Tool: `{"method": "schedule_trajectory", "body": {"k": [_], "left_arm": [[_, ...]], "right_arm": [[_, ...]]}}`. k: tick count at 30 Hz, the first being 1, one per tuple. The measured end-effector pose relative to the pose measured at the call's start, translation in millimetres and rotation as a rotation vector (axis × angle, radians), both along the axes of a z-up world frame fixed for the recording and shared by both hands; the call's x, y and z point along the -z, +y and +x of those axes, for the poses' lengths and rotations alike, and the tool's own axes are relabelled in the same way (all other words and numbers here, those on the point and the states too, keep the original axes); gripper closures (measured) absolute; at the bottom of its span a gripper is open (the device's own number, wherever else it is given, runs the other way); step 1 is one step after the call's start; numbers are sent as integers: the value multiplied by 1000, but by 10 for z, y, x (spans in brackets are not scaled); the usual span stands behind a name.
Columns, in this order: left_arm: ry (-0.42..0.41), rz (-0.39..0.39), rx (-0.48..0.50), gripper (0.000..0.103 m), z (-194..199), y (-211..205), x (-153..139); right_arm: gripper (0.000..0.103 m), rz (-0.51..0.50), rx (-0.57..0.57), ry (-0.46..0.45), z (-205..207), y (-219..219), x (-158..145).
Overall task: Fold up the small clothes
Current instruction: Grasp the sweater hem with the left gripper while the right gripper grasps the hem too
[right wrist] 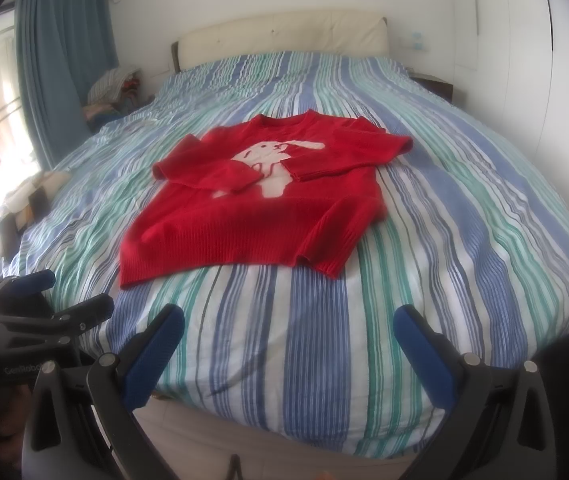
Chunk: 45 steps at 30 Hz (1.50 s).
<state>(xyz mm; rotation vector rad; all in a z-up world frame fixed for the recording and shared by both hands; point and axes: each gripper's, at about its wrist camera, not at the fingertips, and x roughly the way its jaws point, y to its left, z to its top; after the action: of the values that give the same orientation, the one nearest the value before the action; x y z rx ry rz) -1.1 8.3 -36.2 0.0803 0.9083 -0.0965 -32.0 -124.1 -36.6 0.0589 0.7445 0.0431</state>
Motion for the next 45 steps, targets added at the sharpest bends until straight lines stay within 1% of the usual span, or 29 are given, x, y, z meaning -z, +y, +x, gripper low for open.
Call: {"method": "schedule_trajectory", "body": {"k": [2, 4, 8, 11, 13, 15, 17, 19, 20, 21, 22, 23, 24, 25, 26, 27, 28, 29, 30, 31, 32, 33, 34, 36, 39, 40, 42, 43, 45], "left_arm": [[7, -4, -17, 0, 50, 108, 24], [28, -49, -63, 0, 124, 329, 62], [114, -210, -147, 1, 314, 790, 242], [182, -327, -134, 1, 507, 893, 383], [202, -413, -92, 1, 646, 851, 457], [245, -453, -85, 2, 787, 782, 565], [258, -493, -75, 3, 889, 714, 636], [248, -510, -63, 5, 960, 663, 654], [241, -521, -53, 8, 987, 647, 653], [240, -532, -48, 17, 1014, 638, 657], [245, -552, -40, 24, 1042, 635, 666], [253, -577, -28, 26, 1067, 636, 680], [263, -595, -23, 31, 1075, 636, 686], [267, -605, -22, 38, 1077, 659, 685], [268, -609, -18, 41, 1074, 664, 681], [269, -615, -12, 49, 1062, 676, 677], [271, -621, -8, 55, 1043, 687, 676], [275, -624, -8, 58, 1035, 705, 692], [282, -626, -10, 65, 1030, 714, 708], [288, -624, -13, 77, 1027, 726, 725], [297, -624, -10, 87, 1029, 726, 745], [315, -631, 2, 99, 1034, 720, 771], [323, -640, 4, 100, 1038, 723, 780], [326, -642, 6, 100, 1024, 752, 733], [340, -644, 34, 100, 957, 874, 547], [342, -619, 53, 100, 920, 911, 471], [346, -535, 86, 100, 867, 946, 371], [348, -505, 96, 100, 861, 948, 365], [357, -472, 105, 100, 901, 880, 442]], "right_arm": [[0, -4, 1, -2, 4, -6, -3], [0, -17, 5, -15, 6, -36, -22], [0, -65, 39, -53, 84, -262, -96], [0, -53, 64, -60, 205, -505, -64], [0, 17, 27, -28, 369, -629, 78], [0, 102, -25, 47, 604, -712, 304], [2, 207, -62, 123, 821, -775, 522], [7, 362, -118, 132, 1000, -849, 677], [8, 418, -128, 123, 1083, -887, 735], [10, 461, -122, 106, 1155, -940, 779], [13, 512, -121, 87, 1222, -1002, 819], [14, 574, -129, 81, 1287, -1058, 860], [18, 638, -147, 95, 1355, -1094, 897], [24, 696, -185, 118, 1404, -1108, 923], [29, 745, -227, 131, 1422, -1106, 923], [38, 790, -266, 145, 1420, -1102, 912], [43, 817, -293, 158, 1403, -1091, 902], [45, 824, -307, 166, 1375, -1079, 893], [52, 823, -318, 172, 1348, -1065, 893], [61, 820, -323, 184, 1323, -1048, 906], [67, 821, -322, 200, 1318, -1038, 929], [82, 817, -313, 216, 1311, -1048, 952], [96, 809, -306, 227, 1305, -1043, 960], [97, 791, -282, 236, 1284, -1120, 962], [98, 756, -265, 245, 1221, -1187, 836], [98, 739, -265, 256, 1172, -1216, 772], [98, 678, -264, 284, 1038, -1274, 636], [98, 633, -254, 309, 977, -1292, 594], [98, 568, -232, 355, 891, -1327, 611]]}}
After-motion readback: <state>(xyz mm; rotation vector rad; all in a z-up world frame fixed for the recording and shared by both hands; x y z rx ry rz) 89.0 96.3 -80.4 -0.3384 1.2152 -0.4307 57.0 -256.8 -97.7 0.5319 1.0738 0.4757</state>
